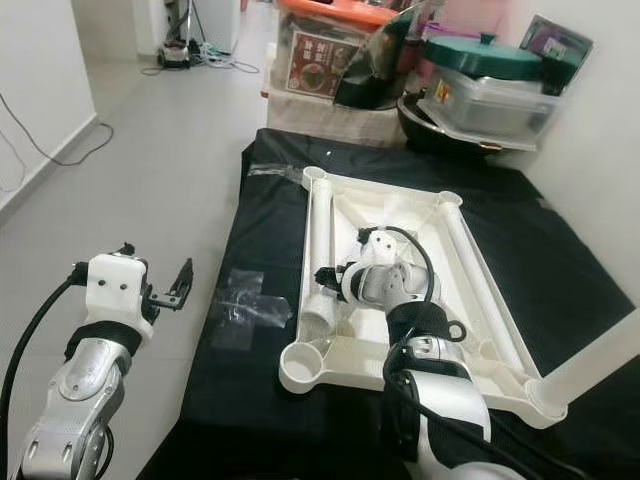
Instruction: Building children table
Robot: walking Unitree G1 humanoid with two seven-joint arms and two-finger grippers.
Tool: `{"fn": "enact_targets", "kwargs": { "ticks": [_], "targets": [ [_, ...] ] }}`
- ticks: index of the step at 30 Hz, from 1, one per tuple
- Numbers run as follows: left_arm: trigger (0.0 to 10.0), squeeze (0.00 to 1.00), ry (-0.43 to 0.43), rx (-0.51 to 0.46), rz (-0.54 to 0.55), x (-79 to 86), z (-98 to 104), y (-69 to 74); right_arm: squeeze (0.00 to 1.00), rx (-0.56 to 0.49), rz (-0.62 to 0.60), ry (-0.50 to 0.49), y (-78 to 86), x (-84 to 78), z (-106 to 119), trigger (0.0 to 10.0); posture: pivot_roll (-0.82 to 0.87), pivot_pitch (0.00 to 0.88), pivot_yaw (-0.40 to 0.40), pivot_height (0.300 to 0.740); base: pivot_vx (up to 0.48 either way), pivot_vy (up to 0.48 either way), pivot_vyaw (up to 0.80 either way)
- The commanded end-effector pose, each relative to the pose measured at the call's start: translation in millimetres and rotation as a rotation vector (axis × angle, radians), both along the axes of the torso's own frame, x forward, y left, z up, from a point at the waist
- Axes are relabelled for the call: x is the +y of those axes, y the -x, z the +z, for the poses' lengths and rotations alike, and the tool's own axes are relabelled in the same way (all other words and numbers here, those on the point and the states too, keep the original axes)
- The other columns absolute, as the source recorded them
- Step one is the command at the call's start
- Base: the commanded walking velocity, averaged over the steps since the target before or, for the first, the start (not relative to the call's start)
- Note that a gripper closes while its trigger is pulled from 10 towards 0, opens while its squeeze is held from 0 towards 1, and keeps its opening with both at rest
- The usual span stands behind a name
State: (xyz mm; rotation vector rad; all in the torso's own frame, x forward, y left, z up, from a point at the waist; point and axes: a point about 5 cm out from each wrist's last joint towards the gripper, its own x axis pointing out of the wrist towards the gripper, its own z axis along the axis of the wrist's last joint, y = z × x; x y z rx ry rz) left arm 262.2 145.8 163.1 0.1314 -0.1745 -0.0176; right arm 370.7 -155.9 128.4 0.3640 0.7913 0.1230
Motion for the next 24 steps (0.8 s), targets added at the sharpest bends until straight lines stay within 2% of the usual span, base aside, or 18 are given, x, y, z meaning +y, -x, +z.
{"fn": "enact_targets", "kwargs": {
  "ticks": [1,10,12,16,17,18,19,21,22,23,24],
  "targets": [
    [10.0,0.0,-0.003,0.013,-0.005,-2.4,-3.7,-0.7,0.0,0.133,0.008,0.075,15.8,-9.5,-30.7,0.0,0.06,0.0,-0.189,0.74,0.0,0.0,0.0],
    [10.0,0.0,-0.005,0.017,0.004,-2.5,-5.1,0.8,0.0,0.176,0.091,0.133,24.2,-14.0,-44.7,0.0,0.07,0.0,-0.2,0.74,0.0,0.0,0.0],
    [10.0,0.0,-0.01,0.022,0.006,-2.2,-5.8,1.5,0.0,0.17,0.192,0.225,29.5,-22.1,-56.9,0.0,0.07,0.0,-0.193,0.74,0.0,0.0,0.0],
    [10.0,0.0,-0.013,0.023,0.007,-2.0,-6.0,1.6,0.0,0.164,0.239,0.263,30.9,-26.0,-60.5,0.0,0.07,0.0,-0.193,0.74,0.0,0.0,0.0],
    [10.0,0.0,-0.017,0.025,0.005,-1.7,-6.1,1.4,0.0,0.133,0.291,0.313,29.8,-30.3,-60.7,0.0,0.07,0.0,-0.193,0.74,0.0,0.0,0.0],
    [10.0,0.0,-0.017,0.025,0.005,-1.7,-6.1,1.4,0.0,0.133,0.291,0.313,29.8,-30.3,-60.7,0.0,0.07,0.0,-0.193,0.74,0.0,0.0,0.0],
    [10.0,0.0,-0.021,0.025,0.005,-1.0,-6.0,1.6,0.0,0.084,0.358,0.349,26.2,-30.8,-56.3,0.0,0.08,0.0,-0.189,0.74,0.0,0.0,0.0],
    [10.0,0.0,-0.021,0.025,0.005,-1.0,-6.0,1.6,0.0,0.084,0.358,0.349,26.2,-30.8,-56.3,0.0,0.08,0.0,-0.189,0.74,0.0,0.0,0.0],
    [10.0,0.0,-0.021,0.024,0.006,-0.4,-5.8,1.9,0.0,0.002,0.415,0.317,18.0,-22.1,-43.0,0.0,0.08,0.0,-0.188,0.74,0.0,0.0,0.0],
    [10.0,0.0,-0.021,0.024,0.006,-0.4,-5.8,1.9,0.0,0.002,0.415,0.317,18.0,-22.1,-43.0,0.0,0.08,0.0,-0.188,0.74,0.0,0.0,0.0],
    [10.0,0.0,-0.021,0.024,0.007,0.3,-5.6,2.4,0.0,-0.115,0.465,0.232,7.4,-5.0,-20.4,0.0,0.08,0.0,-0.182,0.74,0.0,0.0,0.0]
  ]
}}
